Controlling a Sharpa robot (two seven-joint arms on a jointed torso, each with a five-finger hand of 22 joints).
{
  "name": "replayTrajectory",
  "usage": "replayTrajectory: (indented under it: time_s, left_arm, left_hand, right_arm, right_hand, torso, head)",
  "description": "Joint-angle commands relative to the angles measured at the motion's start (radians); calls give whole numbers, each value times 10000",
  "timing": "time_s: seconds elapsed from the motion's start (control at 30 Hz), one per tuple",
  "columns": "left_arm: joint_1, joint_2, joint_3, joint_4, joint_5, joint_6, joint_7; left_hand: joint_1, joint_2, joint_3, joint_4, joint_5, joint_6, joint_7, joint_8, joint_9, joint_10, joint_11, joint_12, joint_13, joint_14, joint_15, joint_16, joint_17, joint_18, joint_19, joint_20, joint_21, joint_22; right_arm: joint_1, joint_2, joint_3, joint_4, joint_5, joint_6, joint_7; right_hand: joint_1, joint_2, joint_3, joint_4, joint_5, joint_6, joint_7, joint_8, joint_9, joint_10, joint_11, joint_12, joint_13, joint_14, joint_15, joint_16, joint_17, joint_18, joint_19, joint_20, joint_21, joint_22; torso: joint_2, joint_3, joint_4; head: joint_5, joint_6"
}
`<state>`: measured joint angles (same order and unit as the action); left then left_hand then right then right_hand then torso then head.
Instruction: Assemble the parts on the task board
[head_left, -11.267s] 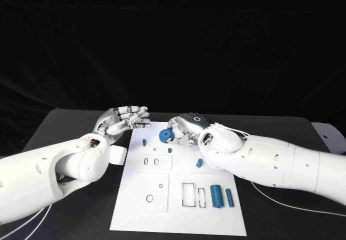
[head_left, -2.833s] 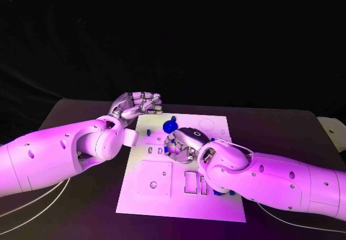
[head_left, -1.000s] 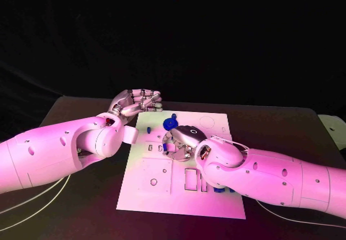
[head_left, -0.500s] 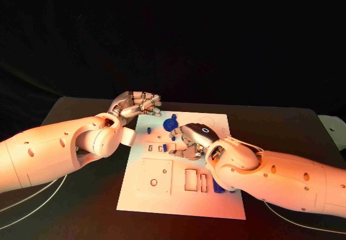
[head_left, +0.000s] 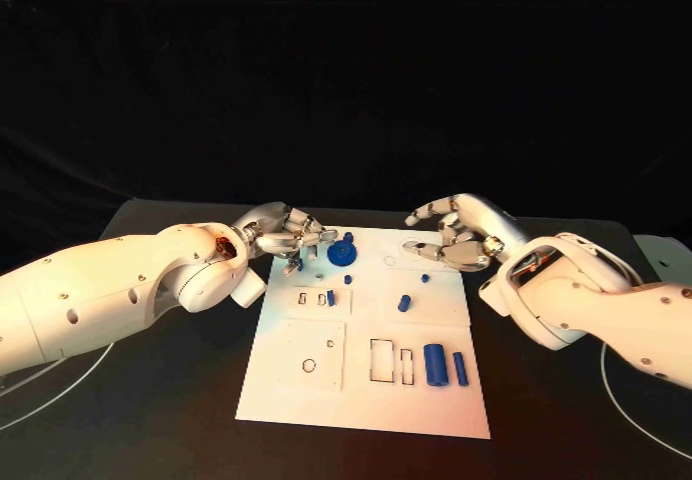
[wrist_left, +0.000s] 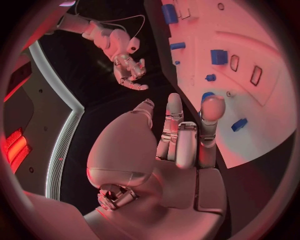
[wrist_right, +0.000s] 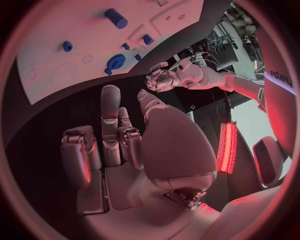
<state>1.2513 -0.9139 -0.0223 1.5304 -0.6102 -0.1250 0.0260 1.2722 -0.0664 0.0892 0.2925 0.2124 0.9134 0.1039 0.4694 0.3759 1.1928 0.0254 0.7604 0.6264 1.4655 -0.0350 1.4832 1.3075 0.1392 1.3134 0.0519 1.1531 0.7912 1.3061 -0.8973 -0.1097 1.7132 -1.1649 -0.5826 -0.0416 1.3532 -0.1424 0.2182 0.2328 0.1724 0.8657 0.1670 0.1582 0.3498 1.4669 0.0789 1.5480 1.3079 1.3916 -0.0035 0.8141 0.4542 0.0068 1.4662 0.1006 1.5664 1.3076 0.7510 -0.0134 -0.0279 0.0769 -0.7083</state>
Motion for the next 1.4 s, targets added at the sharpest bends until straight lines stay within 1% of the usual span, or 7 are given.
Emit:
replayTrajectory:
  time_s: [0.03, 0.3, 0.53, 0.6, 0.63, 0.77, 1.4]
  left_arm:
    - [94, 98, 5, 32, -2348, 1302, -2186]
    - [275, 476, -1, 8, -3675, 2488, -4162]
    - [359, 928, -16, -221, -4351, 2931, -4945]
    - [375, 1022, -20, -276, -4470, 2996, -5039]
    - [385, 1073, -24, -302, -4527, 3037, -5083]
    - [419, 1225, -39, -345, -4663, 3199, -5189]
    - [475, 1821, -226, -693, -5088, 3767, -5387]
  left_hand:
    - [-196, 116, -81, 15, -3, -153, -4, 288, 305, -108, -10, 888, 794, 712, -79, 182, 1511, -257, 370, -41, 775, 1156]
    - [-446, 388, -145, 18, -6, -369, -41, 641, 671, -192, -47, 1552, 1368, 689, -137, 123, 1435, -377, 829, -122, 1288, 1946]
    - [-683, 470, -270, 18, -32, -500, -47, 859, 873, -186, -46, 1901, 1683, 812, -132, 367, 1817, -478, 1037, -123, 1596, 2525]
    - [-898, 516, -408, 19, -56, -483, -111, 1141, 1069, 175, -87, 2640, 2427, 894, -160, 541, 2083, -561, 1181, -134, 1896, 3061]
    - [-1073, 557, -569, 33, -82, -493, -232, 1653, 1462, 579, -165, 3552, 3357, 961, -240, 686, 2312, -595, 1214, -187, 2059, 3319]
    - [-1271, 679, -862, 26, -165, -716, -340, 2458, 2184, 838, -280, 4407, 4218, 1023, -306, 818, 2532, -625, 1199, -253, 2228, 3567]
    - [-1413, 626, -1235, 18, -253, -927, -388, 2849, 2653, 787, -320, 4557, 4294, 1042, -339, 855, 2596, -658, 1218, -285, 2361, 3798]
  right_arm:
    - [60, -301, -7, 62, 1912, 203, 843]
    - [123, -781, -12, -29, 2241, 321, 782]
    - [132, -929, -22, -175, 2251, 361, 624]
    - [132, -962, -24, -197, 2243, 364, 584]
    - [132, -982, -25, -210, 2238, 366, 563]
    - [132, -1039, -29, -255, 2228, 379, 502]
    - [131, -1116, -45, -345, 2215, 405, 392]
  right_hand:
    - [125, -1, 65, 22, 50, 76, -14, 61, 12, 790, -4, -23, 2377, -36, -1, 33, -17, -68, 1046, 33, 44, 2632]
    - [126, -1, 68, 23, 59, 96, -18, 73, 17, 778, -7, -35, 2364, -36, -3, 34, -17, -68, 1046, 32, 44, 2632]
    - [135, -3, 73, 18, 77, 114, -22, 84, 21, 776, -11, -37, 2363, -36, -6, 34, -18, -63, 1035, 30, 28, 2621]
    - [140, -6, 75, 16, 91, 122, -23, 88, 22, 783, -13, -30, 2369, -36, -7, 34, -18, -61, 1031, 29, 23, 2617]
    - [140, -6, 75, 16, 91, 122, -23, 88, 22, 783, -13, -30, 2369, -36, -7, 34, -18, -61, 1031, 29, 23, 2617]
    - [140, -6, 75, 16, 91, 122, -23, 88, 22, 783, -13, -30, 2369, -36, -7, 34, -18, -61, 1031, 29, 23, 2617]
    - [135, -18, 77, 22, 160, 154, -31, 108, 29, 788, -20, -26, 2374, -36, -13, 35, -19, -62, 1032, 24, 24, 2618]
  torso:
    - [-155, 60, -10]
    - [-295, 124, 0]
    - [-351, 159, 15]
    - [-360, 164, 15]
    - [-363, 170, 19]
    - [-338, 168, -1]
    - [-301, 155, 20]
  head:
    - [71, -74]
    - [123, -190]
    - [166, -228]
    - [164, -234]
    - [159, -241]
    - [187, -250]
    - [163, -291]
